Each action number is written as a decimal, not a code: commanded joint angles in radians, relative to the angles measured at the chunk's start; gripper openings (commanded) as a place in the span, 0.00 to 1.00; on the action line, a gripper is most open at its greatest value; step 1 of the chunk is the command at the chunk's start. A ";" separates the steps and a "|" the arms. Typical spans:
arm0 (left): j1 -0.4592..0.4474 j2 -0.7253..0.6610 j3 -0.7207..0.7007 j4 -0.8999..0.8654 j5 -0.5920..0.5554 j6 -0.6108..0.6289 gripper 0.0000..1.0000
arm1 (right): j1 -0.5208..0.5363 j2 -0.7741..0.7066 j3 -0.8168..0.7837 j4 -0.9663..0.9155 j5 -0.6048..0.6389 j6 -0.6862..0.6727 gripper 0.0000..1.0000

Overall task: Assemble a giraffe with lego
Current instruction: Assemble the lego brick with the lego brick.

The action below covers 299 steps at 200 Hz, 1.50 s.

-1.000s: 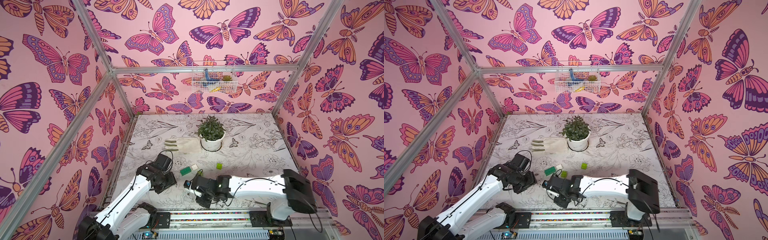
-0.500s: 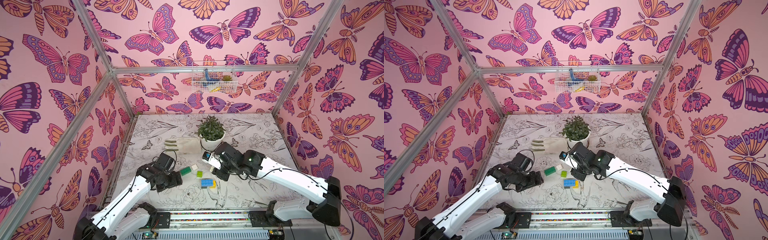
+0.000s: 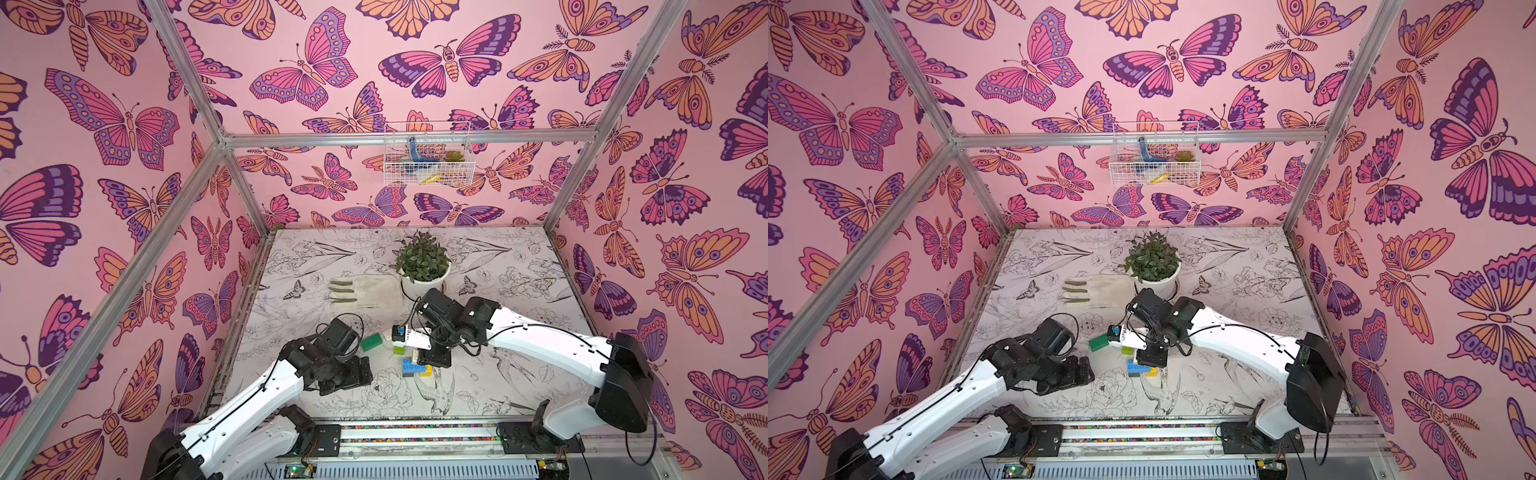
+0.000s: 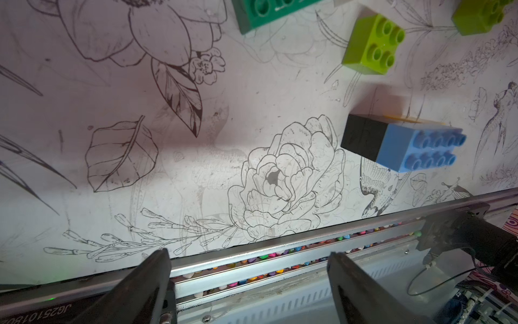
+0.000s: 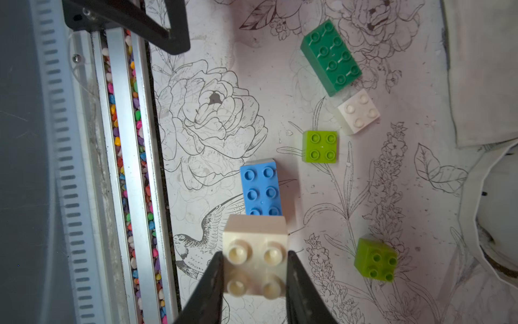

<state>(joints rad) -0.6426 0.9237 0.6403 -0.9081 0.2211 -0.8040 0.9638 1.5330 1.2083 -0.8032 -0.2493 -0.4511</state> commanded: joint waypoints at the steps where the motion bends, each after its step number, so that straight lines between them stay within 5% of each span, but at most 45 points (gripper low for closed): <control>1: -0.008 -0.009 -0.024 0.003 0.003 -0.030 0.93 | -0.002 0.030 0.033 0.005 -0.055 -0.030 0.05; 299: -0.014 -0.028 -0.045 0.003 0.005 -0.036 0.94 | 0.046 0.212 0.074 0.023 0.070 -0.114 0.05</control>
<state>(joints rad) -0.6495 0.9043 0.6174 -0.9058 0.2211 -0.8318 1.0050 1.7214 1.2736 -0.7597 -0.1909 -0.5507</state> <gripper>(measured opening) 0.935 0.350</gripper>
